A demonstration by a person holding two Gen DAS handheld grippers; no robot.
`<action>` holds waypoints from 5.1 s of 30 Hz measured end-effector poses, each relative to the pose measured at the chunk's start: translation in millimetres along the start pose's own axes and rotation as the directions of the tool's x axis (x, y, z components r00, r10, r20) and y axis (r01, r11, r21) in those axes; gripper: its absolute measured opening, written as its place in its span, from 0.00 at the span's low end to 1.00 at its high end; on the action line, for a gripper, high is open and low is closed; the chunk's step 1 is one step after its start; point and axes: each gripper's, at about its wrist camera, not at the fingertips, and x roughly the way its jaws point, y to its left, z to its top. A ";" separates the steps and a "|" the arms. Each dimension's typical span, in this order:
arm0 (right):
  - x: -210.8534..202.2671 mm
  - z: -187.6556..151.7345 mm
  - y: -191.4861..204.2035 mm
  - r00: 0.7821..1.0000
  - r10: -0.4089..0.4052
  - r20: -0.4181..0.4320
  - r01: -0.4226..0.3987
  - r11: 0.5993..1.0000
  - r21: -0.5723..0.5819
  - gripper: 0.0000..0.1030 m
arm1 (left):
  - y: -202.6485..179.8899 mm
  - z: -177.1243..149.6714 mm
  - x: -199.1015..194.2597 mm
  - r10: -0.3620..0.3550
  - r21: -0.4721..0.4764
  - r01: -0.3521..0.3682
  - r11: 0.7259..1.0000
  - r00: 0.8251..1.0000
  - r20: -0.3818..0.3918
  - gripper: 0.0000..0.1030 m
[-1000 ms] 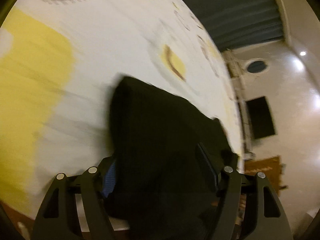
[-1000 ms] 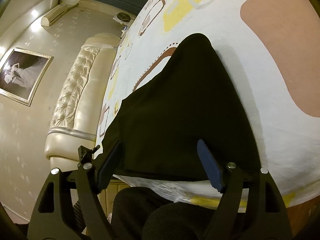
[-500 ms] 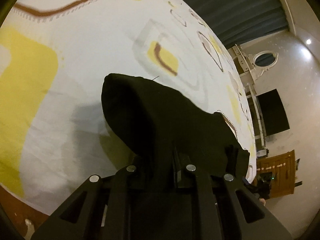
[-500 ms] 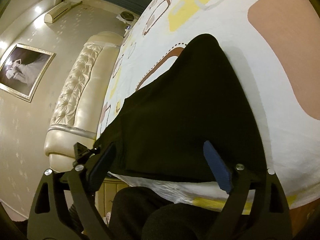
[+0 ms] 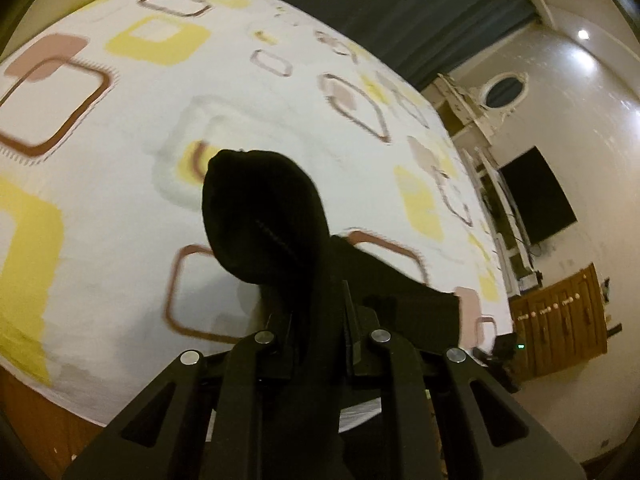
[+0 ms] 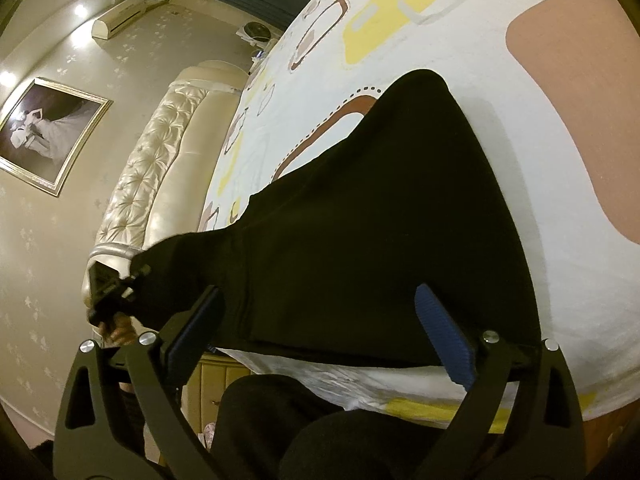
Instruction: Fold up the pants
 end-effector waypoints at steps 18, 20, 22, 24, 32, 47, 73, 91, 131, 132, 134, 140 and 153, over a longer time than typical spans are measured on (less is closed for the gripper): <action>2.1 -3.5 0.2 1.000 0.012 0.002 -0.012 1.000 -0.005 0.94 | -169.7 -25.4 84.7 0.109 0.306 -0.079 0.949 0.991 -0.082 0.14; 2.4 -4.4 0.0 1.000 0.016 0.002 -0.016 1.000 -0.006 0.94 | -182.4 -34.4 98.3 0.135 0.339 -0.101 0.935 0.988 -0.077 0.14; 2.6 -4.9 -0.4 1.000 0.020 0.001 -0.020 1.000 -0.008 0.94 | -193.7 -42.2 110.6 0.160 0.366 -0.125 0.922 0.985 -0.067 0.14; 2.7 -5.2 0.1 1.000 0.023 0.001 -0.023 1.000 -0.007 0.94 | -201.5 -52.1 125.7 0.179 0.383 -0.139 0.913 0.981 -0.071 0.14; 2.1 -4.7 -3.8 0.999 0.053 0.003 -0.053 0.999 0.003 0.94 | -216.8 -87.0 184.1 0.253 0.426 -0.185 0.886 0.961 -0.109 0.14; -7.1 -3.3 -27.4 0.982 0.184 0.052 -0.189 0.974 0.123 0.94 | -228.1 -121.7 232.8 0.393 0.508 -0.321 0.799 0.919 -0.038 0.14; -17.5 -8.1 -59.4 0.915 0.369 0.162 -0.403 0.856 0.325 0.94 | -244.9 -152.9 259.0 0.515 0.582 -0.475 0.660 0.850 0.109 0.17; -14.2 -8.0 -56.8 0.914 0.371 0.166 -0.406 0.852 0.329 0.94 | -272.6 -150.6 195.7 0.438 0.557 -0.494 0.667 0.866 0.242 0.76; -11.5 -0.5 -19.4 0.988 0.129 0.085 -0.144 0.971 0.193 0.94 | -66.3 -115.8 116.0 0.617 0.223 -0.634 0.741 0.773 0.148 0.78; -10.7 -0.1 -16.5 0.990 0.113 0.079 -0.126 0.976 0.179 0.94 | -65.0 -115.2 115.9 0.616 0.218 -0.632 0.744 0.774 0.145 0.78; -9.3 0.7 -7.1 0.995 0.076 0.071 -0.085 0.987 0.135 0.94 | -62.7 -113.9 115.9 0.610 0.207 -0.625 0.752 0.780 0.137 0.78; -7.2 4.2 1.3 0.997 0.002 0.078 -0.008 0.997 0.075 0.94 | -61.2 -112.2 116.1 0.610 0.202 -0.624 0.755 0.781 0.132 0.78; 19.2 13.4 23.8 0.993 -0.106 0.058 0.108 0.994 -0.032 0.93 | -58.3 -111.2 115.5 0.601 0.188 -0.613 0.767 0.789 0.122 0.78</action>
